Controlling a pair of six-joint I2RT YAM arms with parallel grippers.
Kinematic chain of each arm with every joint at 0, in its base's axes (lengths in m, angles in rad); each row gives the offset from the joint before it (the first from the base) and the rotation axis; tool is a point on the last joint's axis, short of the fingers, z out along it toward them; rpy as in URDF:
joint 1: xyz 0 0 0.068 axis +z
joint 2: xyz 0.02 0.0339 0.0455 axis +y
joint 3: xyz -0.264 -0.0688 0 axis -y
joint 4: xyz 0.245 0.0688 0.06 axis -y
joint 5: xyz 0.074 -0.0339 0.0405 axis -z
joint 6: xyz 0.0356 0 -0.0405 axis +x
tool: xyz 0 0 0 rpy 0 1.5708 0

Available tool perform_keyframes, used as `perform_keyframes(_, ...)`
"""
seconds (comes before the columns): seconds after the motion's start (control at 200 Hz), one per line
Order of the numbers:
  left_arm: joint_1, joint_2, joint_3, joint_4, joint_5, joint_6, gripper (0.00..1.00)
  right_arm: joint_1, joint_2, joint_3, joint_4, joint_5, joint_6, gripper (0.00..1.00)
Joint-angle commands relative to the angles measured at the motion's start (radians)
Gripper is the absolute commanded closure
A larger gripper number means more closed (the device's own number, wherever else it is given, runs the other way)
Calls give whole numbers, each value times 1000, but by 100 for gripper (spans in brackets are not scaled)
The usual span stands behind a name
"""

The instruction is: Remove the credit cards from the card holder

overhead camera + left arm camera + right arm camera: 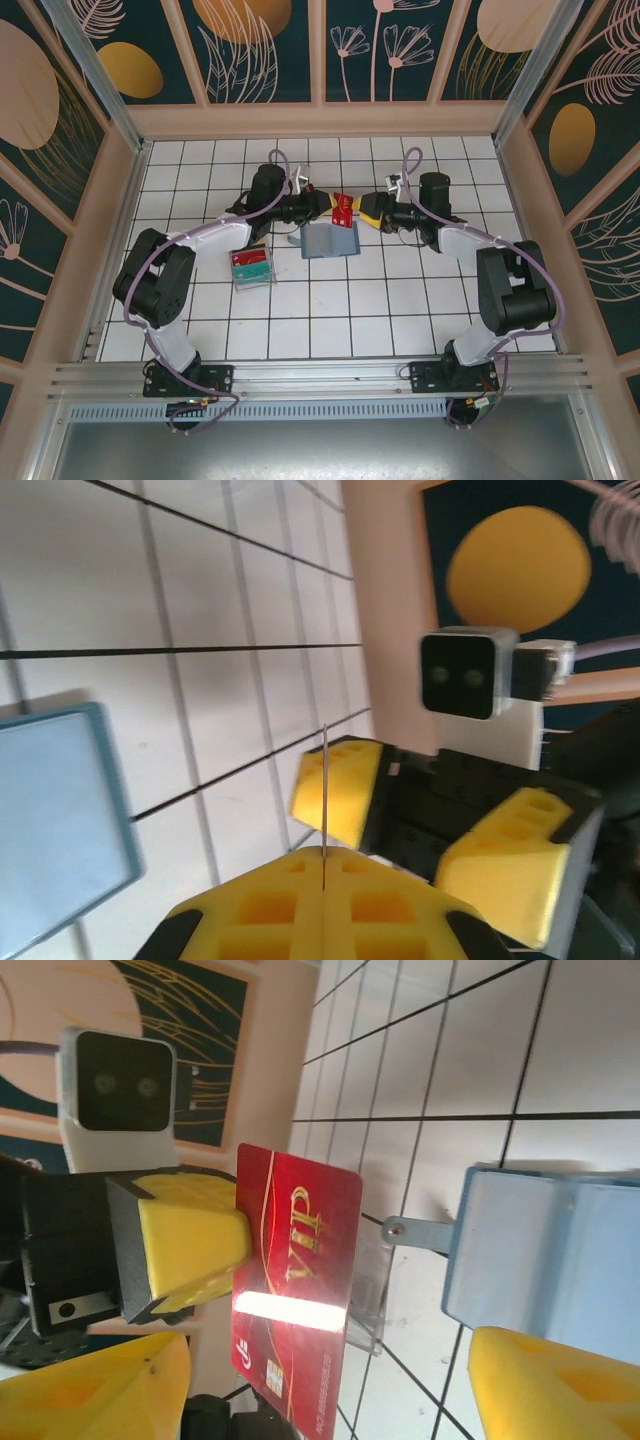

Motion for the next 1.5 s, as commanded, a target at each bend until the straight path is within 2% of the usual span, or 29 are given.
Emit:
perform_keyframes(0.0, -5, -66, 72, -301, -99, 259, 100, -2, -51, 26, -89, 35, -89, 24)
perform_keyframes(0.23, -5, -159, 112, -589, -356, 553, 100, -2, -149, 2, -76, 97, -105, 20)
perform_keyframes(0.33, -4, -209, 90, -648, -481, 685, 100, 11, -225, -22, -52, 144, -133, 14)
perform_keyframes(0.415, -5, -274, 39, -637, -554, 817, 100, 29, -291, -43, -51, 206, -191, 12)
perform_keyframes(0.521, -5, -381, -62, -573, -616, 1010, 100, 54, -353, -60, -61, 267, -255, 10)
perform_keyframes(0.531, -5, -391, -70, -568, -619, 1031, 100, 58, -358, -62, -63, 276, -261, 4)
perform_keyframes(0.546, -4, -407, -85, -561, -622, 1063, 100, 62, -366, -65, -66, 291, -268, 1)
perform_keyframes(0.621, -5, -478, -142, -543, -636, 1210, 100, 78, -393, -78, -76, 343, -299, 1)
perform_keyframes(0.756, -5, -547, -205, -600, -674, 1436, 100, 98, -437, -121, -29, 396, -315, 1)
perform_keyframes(0.896, -5, -547, -203, -711, -696, 1601, 100, 123, -476, -184, 52, 436, -376, 1)
perform_keyframes(1.021, -4, -539, -214, -786, -706, 1689, 100, 136, -505, -209, 81, 462, -411, 1)
perform_keyframes(1.231, -5, -553, -287, -837, -718, 1740, 100, 136, -507, -200, 52, 483, -429, 1)
perform_keyframes(1.496, -5, -559, -334, -822, -725, 1760, 100, 137, -491, -199, 57, 479, -418, 1)
